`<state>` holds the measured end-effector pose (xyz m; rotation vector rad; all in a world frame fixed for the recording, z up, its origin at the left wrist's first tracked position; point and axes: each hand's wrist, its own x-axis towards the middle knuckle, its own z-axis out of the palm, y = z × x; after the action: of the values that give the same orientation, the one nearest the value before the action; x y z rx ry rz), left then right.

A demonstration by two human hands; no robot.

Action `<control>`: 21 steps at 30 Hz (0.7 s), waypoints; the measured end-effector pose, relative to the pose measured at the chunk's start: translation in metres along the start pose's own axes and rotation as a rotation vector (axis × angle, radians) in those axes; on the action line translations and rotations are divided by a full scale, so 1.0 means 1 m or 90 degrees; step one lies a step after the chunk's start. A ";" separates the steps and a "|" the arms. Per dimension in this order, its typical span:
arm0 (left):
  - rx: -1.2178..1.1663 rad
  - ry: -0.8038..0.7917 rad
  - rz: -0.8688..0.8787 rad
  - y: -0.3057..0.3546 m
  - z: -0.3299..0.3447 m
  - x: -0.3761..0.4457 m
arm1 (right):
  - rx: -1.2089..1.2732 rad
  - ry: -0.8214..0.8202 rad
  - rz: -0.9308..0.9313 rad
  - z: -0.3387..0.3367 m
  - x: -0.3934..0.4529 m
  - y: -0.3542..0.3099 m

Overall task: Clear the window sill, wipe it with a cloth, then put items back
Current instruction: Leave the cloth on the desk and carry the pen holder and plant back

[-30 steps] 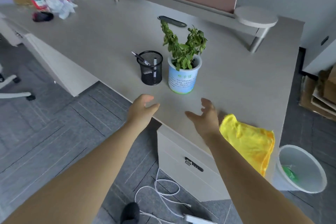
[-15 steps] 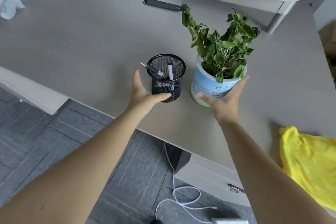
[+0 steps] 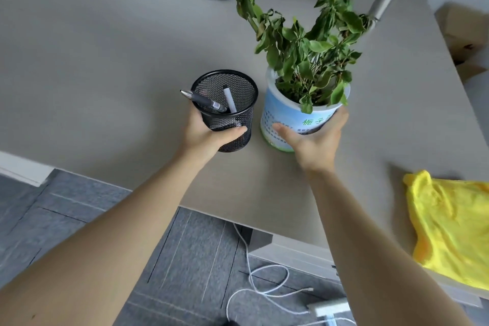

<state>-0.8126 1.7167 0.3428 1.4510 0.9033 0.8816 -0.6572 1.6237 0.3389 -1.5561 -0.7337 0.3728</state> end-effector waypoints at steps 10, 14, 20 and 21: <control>0.034 -0.055 -0.010 0.045 0.027 -0.026 | 0.069 0.037 -0.053 -0.051 -0.013 -0.046; 0.046 -0.092 0.016 0.080 0.067 -0.056 | 0.049 0.062 -0.068 -0.111 -0.035 -0.069; 0.055 -0.168 0.047 0.122 0.160 -0.129 | -0.031 0.140 -0.073 -0.242 -0.087 -0.096; 0.050 -0.185 0.053 0.128 0.179 -0.144 | -0.042 0.158 -0.071 -0.266 -0.098 -0.101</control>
<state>-0.7053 1.5049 0.4557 1.6444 0.6704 0.6788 -0.5849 1.3555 0.4547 -1.5809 -0.6394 0.0718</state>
